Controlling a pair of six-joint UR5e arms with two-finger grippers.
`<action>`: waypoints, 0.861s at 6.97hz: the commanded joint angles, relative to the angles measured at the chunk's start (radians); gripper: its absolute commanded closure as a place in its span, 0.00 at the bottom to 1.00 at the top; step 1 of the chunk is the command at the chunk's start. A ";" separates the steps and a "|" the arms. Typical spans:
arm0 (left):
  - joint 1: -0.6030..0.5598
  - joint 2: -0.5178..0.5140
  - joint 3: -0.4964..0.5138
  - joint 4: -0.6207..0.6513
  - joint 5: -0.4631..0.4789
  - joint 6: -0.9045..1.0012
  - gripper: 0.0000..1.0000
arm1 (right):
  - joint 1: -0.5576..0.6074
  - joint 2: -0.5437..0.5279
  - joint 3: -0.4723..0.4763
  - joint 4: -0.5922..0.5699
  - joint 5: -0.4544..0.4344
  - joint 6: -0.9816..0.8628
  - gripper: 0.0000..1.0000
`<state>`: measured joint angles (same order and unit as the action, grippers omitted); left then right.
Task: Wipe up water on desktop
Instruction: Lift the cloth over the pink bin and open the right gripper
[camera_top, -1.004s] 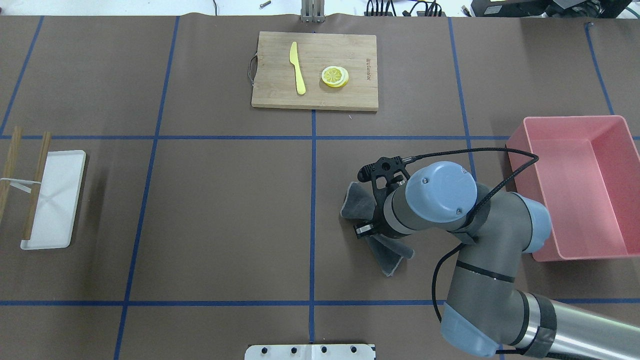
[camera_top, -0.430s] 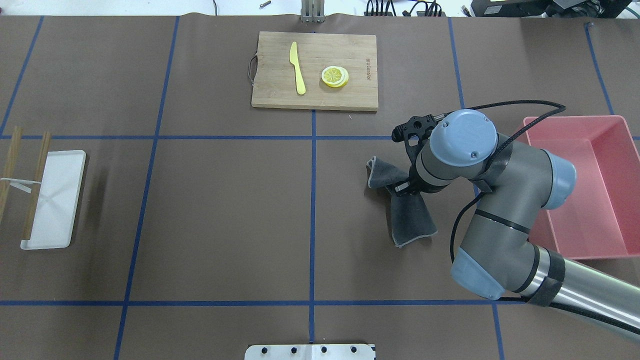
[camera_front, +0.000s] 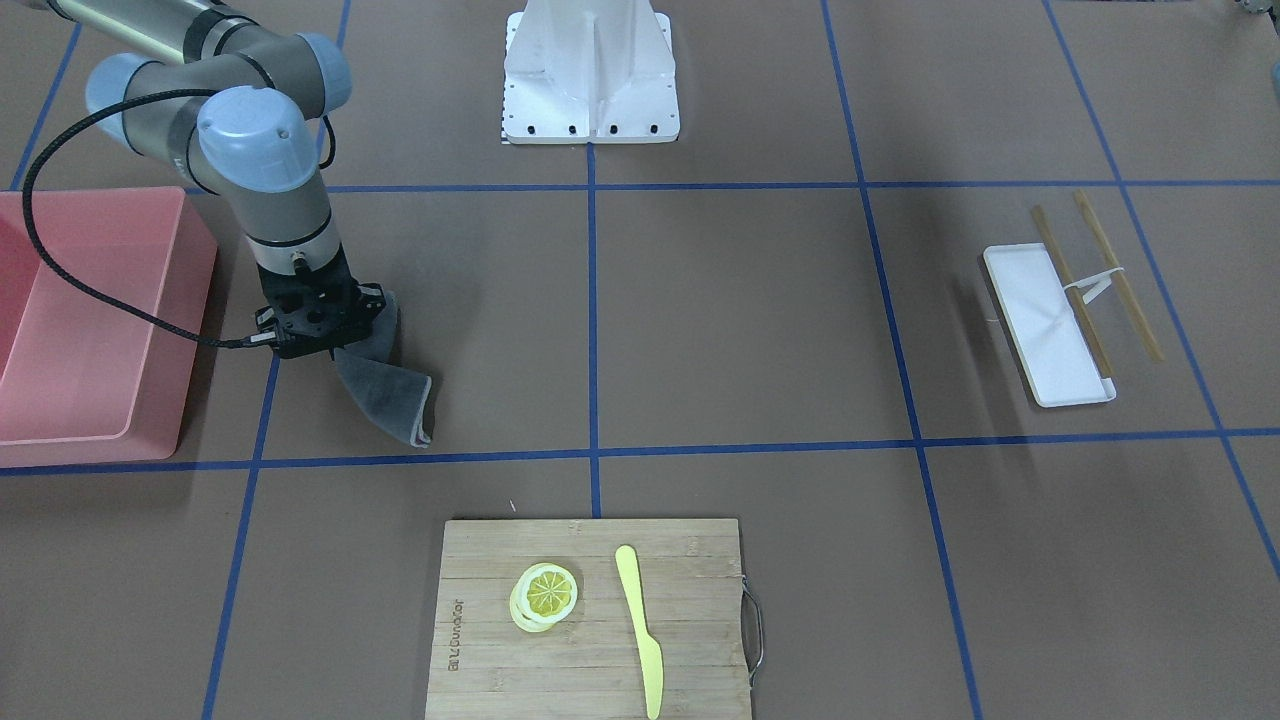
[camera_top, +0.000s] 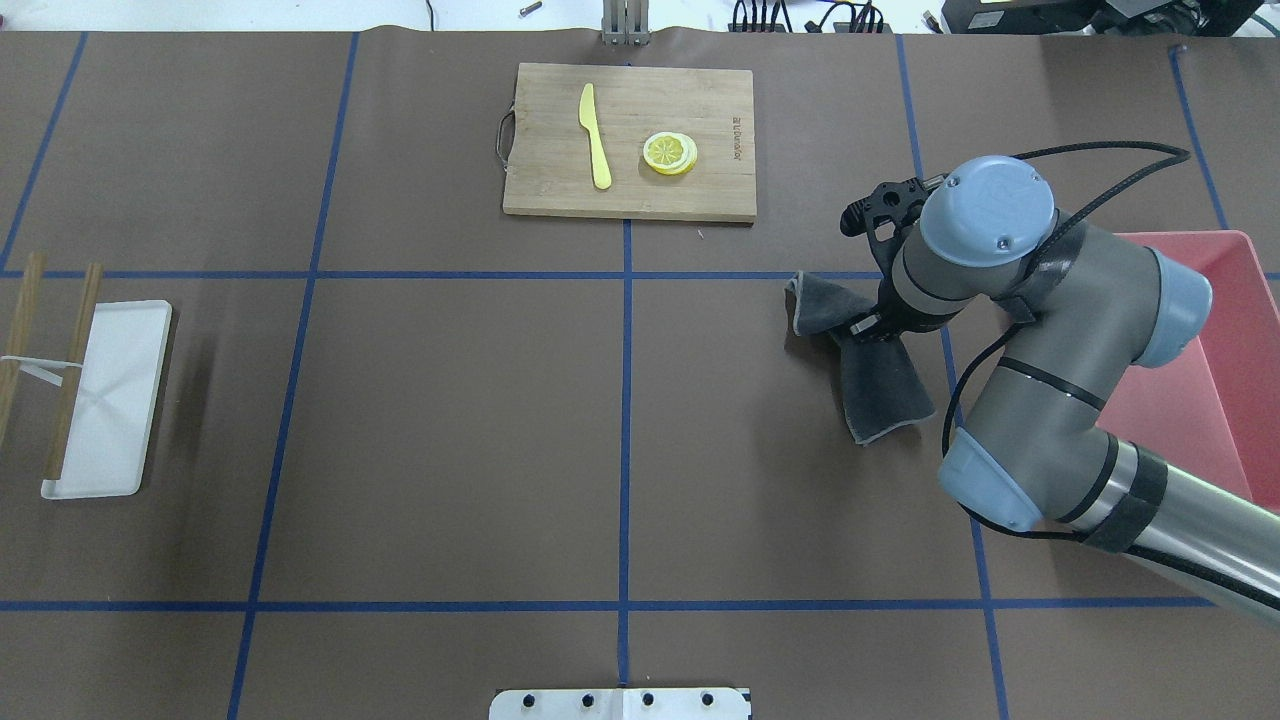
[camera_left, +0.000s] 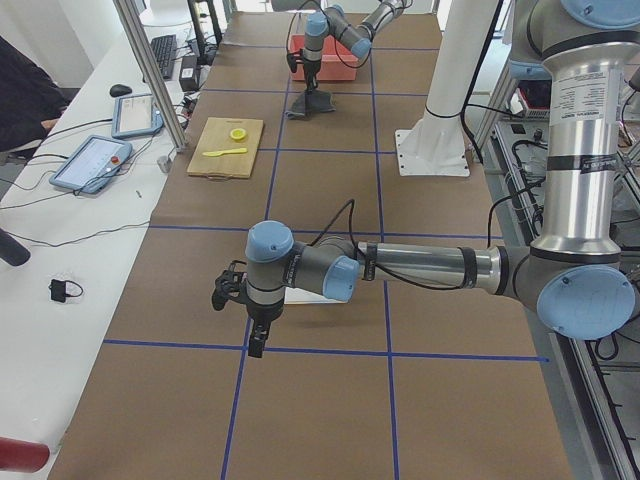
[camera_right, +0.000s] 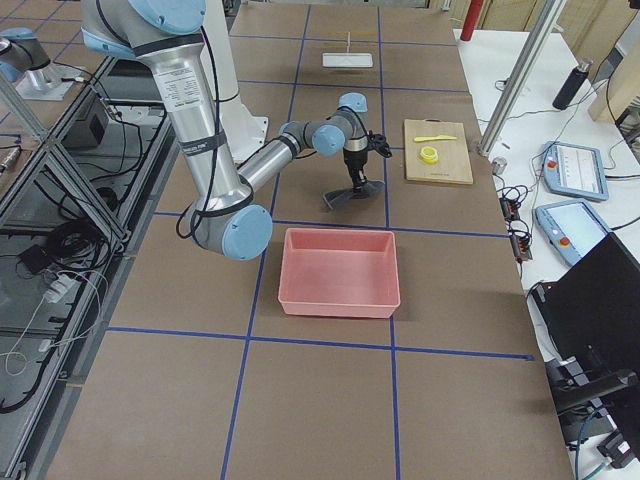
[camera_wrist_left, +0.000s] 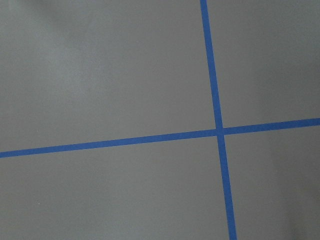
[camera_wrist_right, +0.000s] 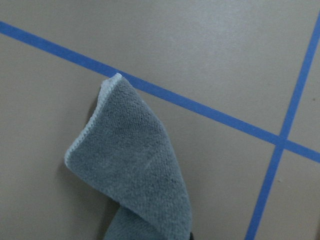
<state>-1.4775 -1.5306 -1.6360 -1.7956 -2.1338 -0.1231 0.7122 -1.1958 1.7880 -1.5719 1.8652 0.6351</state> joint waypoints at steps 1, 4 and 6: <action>-0.001 0.001 0.002 0.001 0.000 0.000 0.01 | 0.079 -0.031 0.004 0.000 0.028 -0.093 1.00; -0.001 0.003 0.005 0.001 0.000 0.000 0.01 | 0.255 -0.036 0.185 -0.084 0.144 -0.123 1.00; 0.000 0.003 0.007 0.001 0.000 0.000 0.01 | 0.390 -0.037 0.308 -0.204 0.225 -0.129 1.00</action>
<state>-1.4779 -1.5279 -1.6302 -1.7954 -2.1338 -0.1227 1.0158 -1.2291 2.0245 -1.7137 2.0328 0.5115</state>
